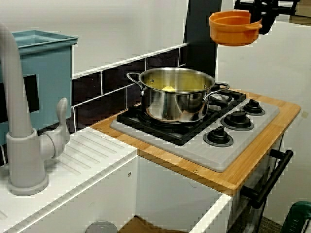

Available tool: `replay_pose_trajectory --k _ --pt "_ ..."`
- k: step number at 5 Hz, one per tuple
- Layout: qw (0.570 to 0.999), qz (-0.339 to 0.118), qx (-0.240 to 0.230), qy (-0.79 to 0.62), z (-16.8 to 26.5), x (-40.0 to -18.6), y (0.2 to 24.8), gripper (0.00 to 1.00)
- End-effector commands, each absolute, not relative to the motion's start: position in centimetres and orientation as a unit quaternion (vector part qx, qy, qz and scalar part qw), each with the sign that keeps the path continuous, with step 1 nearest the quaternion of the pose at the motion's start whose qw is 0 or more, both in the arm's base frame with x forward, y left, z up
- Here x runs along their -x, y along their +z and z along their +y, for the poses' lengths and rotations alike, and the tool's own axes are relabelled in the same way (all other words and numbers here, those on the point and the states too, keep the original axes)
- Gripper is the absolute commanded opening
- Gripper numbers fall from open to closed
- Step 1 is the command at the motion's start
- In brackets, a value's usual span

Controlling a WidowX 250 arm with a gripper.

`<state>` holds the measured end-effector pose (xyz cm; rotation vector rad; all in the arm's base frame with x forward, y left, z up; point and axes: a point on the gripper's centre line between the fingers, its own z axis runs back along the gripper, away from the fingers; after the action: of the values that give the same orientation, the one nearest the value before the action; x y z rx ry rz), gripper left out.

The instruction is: Lift pot from stove

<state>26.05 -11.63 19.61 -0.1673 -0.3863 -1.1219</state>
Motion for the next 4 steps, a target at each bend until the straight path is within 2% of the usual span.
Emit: replay_pose_trajectory --k 1,4 --pt "0.821 -0.207 0.067 -0.528 -11.02 -25.28 21.3 0.0" --pt "0.822 -0.213 0.067 -0.524 -10.68 -25.29 21.81 0.0"
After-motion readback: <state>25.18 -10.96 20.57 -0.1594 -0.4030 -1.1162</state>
